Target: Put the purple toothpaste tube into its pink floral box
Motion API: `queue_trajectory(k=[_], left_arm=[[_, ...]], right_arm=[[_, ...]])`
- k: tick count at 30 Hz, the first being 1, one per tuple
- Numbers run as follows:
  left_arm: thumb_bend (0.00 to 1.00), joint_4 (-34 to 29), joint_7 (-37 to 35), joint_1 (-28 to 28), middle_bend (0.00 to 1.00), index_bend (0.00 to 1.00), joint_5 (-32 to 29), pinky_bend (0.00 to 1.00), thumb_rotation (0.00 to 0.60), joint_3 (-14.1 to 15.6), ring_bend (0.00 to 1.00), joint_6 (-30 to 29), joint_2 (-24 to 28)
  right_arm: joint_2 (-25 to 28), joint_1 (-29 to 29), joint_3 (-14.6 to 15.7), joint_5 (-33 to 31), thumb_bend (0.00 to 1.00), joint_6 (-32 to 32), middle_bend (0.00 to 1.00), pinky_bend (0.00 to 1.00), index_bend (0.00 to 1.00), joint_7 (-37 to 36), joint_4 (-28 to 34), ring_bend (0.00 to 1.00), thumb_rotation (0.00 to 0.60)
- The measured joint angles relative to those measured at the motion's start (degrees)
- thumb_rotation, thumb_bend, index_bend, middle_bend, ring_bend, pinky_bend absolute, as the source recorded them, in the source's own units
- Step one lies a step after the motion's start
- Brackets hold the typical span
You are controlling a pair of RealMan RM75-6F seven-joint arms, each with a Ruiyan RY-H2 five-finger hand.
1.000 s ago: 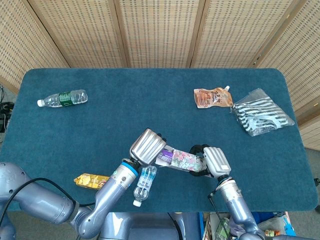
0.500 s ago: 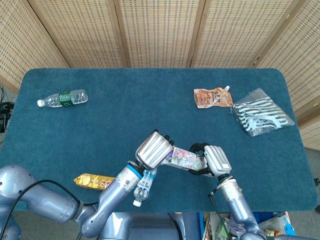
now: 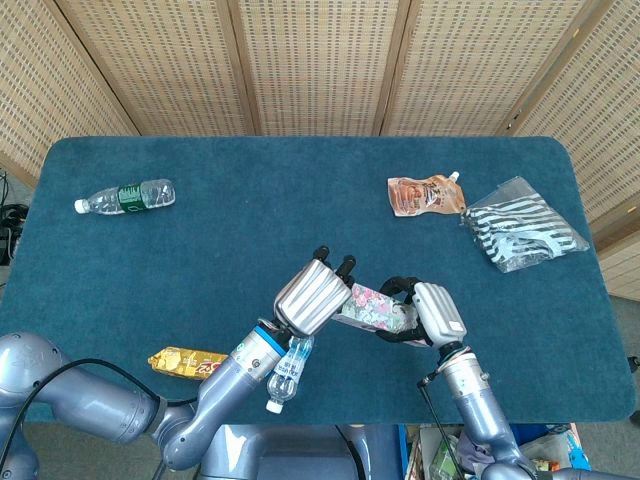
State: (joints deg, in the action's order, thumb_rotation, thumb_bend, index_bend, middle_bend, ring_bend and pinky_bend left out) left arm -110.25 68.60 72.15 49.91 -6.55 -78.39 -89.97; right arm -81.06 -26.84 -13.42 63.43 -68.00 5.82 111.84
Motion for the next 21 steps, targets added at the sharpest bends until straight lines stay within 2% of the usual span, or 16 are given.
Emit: queue_trajectory(k=[7,21], left_arm=[[0.37,-1.3,1.8,-0.1,0.0,0.2,0.0,0.11,0.6,-1.2,0.01,0.5,1.5],[0.36,-4.1,1.2,-0.9,0.0,0.17,2.2,0.08,0.6,-3.7,0.0,0.8,3.6]], right_arm=[[0.5,0.7,-0.9,-0.1,0.01,-0.6,0.57,0.47,0.62,-3.3,0.2,0.39,0.6],[0.5,3.1,-2.2,0.9,0.01,-1.7,0.57,0.47,0.62,-14.4,-0.9,0.39,0.6]])
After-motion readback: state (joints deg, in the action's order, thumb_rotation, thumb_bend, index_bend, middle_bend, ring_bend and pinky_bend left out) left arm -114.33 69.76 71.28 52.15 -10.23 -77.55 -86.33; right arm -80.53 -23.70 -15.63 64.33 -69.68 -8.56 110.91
